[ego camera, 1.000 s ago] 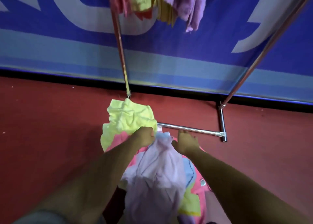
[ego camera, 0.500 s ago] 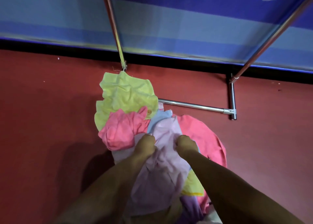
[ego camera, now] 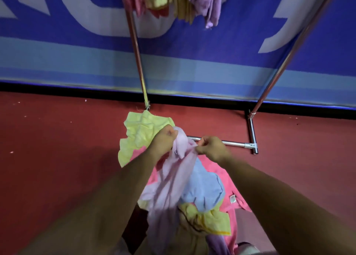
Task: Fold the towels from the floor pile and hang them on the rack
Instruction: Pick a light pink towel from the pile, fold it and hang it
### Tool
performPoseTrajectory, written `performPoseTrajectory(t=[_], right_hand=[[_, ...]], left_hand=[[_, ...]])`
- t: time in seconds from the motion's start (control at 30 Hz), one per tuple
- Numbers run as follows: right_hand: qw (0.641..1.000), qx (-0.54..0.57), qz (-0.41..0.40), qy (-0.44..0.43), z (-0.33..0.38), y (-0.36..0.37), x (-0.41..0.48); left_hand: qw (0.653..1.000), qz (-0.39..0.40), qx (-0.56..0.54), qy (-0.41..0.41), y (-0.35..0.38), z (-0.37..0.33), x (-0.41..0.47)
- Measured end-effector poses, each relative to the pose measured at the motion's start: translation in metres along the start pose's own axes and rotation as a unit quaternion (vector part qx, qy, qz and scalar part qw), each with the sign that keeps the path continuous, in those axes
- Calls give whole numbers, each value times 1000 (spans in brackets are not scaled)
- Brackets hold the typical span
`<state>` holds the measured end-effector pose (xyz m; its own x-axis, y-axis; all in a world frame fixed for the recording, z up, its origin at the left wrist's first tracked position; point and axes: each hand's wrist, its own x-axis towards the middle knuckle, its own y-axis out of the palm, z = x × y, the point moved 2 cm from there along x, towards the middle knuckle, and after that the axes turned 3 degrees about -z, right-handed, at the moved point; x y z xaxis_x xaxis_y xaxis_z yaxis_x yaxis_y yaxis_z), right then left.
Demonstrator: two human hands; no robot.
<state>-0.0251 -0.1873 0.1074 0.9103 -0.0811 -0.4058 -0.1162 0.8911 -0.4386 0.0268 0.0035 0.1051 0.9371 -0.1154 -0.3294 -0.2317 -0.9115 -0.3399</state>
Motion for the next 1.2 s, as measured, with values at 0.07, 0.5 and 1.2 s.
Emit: performPoseTrajectory(t=[0.07, 0.5, 1.2], right_hand=[[998, 58, -20, -33, 33, -12, -22], [959, 225, -94, -145, 131, -34, -156], [956, 126, -46, -262, 162, -33, -172]], left_hand=[[997, -13, -77, -4, -13, -36, -23], [964, -12, -223, 144, -68, -132, -158], [971, 9, 53, 231, -106, -129, -181]])
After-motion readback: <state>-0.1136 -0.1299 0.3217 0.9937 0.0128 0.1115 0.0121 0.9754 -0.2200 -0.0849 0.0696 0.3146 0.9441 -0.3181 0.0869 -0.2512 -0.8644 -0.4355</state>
